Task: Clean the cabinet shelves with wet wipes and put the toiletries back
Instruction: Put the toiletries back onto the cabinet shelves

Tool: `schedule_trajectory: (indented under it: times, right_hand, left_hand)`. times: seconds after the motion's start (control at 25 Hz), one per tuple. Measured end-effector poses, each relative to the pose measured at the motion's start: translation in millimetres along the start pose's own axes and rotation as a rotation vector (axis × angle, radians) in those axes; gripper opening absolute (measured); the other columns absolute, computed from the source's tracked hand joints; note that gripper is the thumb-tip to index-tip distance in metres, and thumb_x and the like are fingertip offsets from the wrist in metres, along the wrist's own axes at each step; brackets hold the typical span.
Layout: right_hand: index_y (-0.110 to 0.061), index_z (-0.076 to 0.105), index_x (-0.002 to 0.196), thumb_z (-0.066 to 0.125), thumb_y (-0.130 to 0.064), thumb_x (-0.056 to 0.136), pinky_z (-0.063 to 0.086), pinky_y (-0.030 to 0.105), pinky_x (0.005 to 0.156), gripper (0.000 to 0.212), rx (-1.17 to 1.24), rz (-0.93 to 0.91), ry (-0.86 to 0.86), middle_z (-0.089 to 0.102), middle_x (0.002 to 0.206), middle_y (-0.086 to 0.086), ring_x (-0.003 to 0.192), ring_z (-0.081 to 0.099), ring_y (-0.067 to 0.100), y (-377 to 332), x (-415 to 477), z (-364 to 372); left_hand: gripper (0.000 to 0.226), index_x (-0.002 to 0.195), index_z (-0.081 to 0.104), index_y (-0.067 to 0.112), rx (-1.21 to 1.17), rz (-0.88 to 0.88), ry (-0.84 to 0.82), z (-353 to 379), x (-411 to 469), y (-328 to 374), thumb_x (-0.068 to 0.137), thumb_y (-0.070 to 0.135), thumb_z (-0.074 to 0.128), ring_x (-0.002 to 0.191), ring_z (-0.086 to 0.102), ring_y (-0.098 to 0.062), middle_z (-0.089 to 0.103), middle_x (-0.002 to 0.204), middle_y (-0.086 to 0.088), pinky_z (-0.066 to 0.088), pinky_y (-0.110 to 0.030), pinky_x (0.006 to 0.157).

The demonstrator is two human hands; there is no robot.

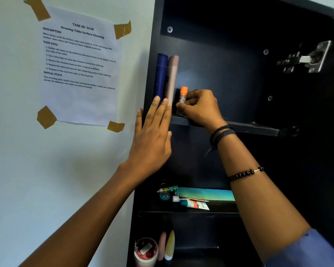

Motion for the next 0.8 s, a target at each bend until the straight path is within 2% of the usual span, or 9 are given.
schedule_trajectory:
  times: [0.32,0.52,0.64,0.8]
  right_hand:
    - [-0.009,0.069,0.103,0.077,-0.031,0.075,0.054,0.023,0.076,0.036,0.018,0.040,0.021,0.074,0.084,0.002,0.083,0.068,0.008,-1,-4,-4]
    - [-0.010,0.069,0.100,0.076,-0.032,0.074,0.057,0.031,0.082,0.035,0.030,0.067,0.074,0.072,0.085,0.000,0.085,0.068,0.012,-2,-13,-10]
    - [-0.010,0.066,0.104,0.074,-0.029,0.076,0.056,0.027,0.083,0.034,0.051,0.056,0.187,0.068,0.090,-0.002,0.086,0.067,0.012,-6,-36,-27]
    - [-0.010,0.066,0.108,0.071,-0.020,0.081,0.055,0.017,0.078,0.029,0.201,0.082,0.316,0.069,0.096,-0.002,0.085,0.066,0.008,8,-114,-46]
  left_hand:
    - [0.068,0.151,0.015,0.012,-0.016,0.017,-0.015,-1,-1,0,0.091,0.018,0.048,0.147,-0.007,-0.016,0.008,0.160,-0.001,0.005,-0.049,0.119]
    - [0.068,0.151,0.013,0.012,-0.047,0.014,-0.032,-3,-3,0,0.092,0.016,0.047,0.147,-0.007,-0.016,0.006,0.160,0.000,0.003,-0.048,0.119]
    - [0.066,0.151,0.015,0.013,-0.089,0.004,-0.030,-7,-11,5,0.092,0.015,0.046,0.147,-0.006,-0.017,0.007,0.160,0.000,0.003,-0.049,0.119]
    - [0.062,0.149,0.021,0.011,-0.223,0.011,-0.031,-12,-45,31,0.092,0.011,0.045,0.148,-0.001,-0.019,0.013,0.159,-0.003,0.005,-0.047,0.119]
Point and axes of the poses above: each hand's wrist, its own x-axis towards the middle knuckle, its own z-axis out of the palm, y = z × x, the point moved 7 cm from there along x, towards the middle knuckle
